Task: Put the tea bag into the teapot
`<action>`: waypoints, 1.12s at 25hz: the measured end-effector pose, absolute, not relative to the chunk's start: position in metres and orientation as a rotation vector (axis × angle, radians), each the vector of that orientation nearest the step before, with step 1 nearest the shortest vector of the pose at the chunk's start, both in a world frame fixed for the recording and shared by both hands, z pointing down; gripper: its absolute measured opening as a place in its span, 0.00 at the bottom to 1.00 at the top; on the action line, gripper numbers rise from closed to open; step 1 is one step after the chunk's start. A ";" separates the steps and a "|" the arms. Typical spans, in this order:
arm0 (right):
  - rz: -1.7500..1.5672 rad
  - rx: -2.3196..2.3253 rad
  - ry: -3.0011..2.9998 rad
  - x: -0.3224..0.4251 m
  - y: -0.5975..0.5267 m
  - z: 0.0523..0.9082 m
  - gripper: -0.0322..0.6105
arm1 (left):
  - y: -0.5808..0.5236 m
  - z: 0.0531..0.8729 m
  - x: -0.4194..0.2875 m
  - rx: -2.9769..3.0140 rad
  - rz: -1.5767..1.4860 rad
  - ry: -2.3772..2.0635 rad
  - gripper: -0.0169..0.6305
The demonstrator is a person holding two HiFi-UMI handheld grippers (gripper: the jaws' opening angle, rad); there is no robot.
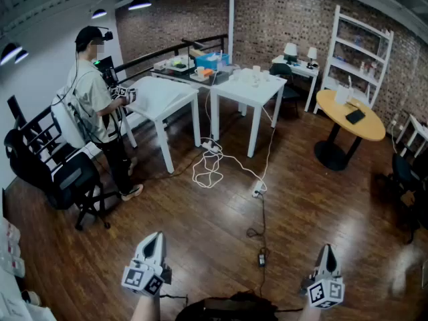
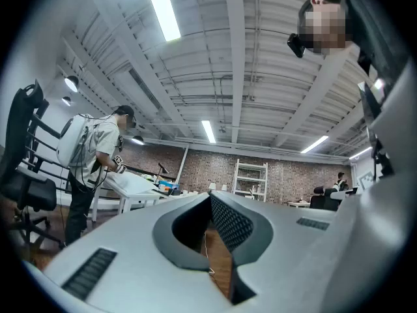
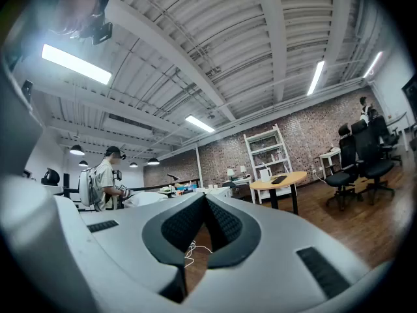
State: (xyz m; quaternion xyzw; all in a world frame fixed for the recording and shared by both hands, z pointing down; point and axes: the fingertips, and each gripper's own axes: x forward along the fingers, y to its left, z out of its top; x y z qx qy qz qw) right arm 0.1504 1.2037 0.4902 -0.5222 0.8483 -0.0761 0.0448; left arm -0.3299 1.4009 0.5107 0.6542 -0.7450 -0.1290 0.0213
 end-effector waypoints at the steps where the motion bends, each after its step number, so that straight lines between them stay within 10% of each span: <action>1: -0.215 -1.585 2.588 0.146 1.201 0.492 0.06 | 1.398 0.510 -0.336 2.025 -0.397 -2.298 0.02; 28: -0.156 -1.681 2.489 0.145 0.835 0.482 0.06 | 0.981 0.475 -0.340 2.085 -0.596 -2.109 0.02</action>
